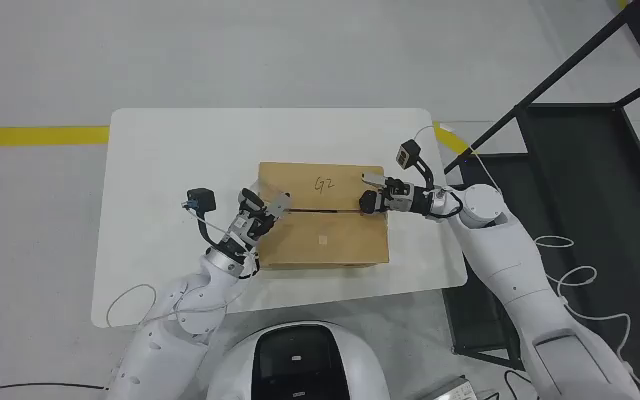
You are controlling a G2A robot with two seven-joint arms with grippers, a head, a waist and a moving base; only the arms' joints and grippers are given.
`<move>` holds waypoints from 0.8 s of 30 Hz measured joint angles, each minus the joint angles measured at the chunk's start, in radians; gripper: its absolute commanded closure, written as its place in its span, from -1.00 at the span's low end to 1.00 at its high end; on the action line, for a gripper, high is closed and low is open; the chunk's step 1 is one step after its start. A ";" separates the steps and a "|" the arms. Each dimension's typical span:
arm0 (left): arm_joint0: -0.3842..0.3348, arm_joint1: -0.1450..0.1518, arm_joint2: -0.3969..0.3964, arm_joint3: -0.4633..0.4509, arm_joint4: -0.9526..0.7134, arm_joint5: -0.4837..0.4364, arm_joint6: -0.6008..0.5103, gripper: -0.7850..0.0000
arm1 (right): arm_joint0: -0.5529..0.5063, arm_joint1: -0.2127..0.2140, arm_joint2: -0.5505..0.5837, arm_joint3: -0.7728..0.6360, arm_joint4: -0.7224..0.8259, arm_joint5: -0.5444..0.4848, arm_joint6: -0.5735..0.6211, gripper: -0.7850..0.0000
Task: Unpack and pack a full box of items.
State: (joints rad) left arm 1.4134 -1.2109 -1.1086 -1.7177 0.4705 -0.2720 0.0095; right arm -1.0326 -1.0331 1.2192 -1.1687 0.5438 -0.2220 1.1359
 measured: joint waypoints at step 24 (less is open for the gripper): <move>-0.050 -0.021 0.033 0.068 -0.059 -0.016 -0.097 -1.00 | -0.168 0.040 0.173 -0.002 0.100 -0.072 0.116 -1.00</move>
State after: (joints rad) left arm 1.3636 -1.2318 -1.0755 -1.6501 0.4115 -0.2876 -0.0874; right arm -1.2004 -0.9929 1.3917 -1.1702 0.6436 -0.2940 1.2516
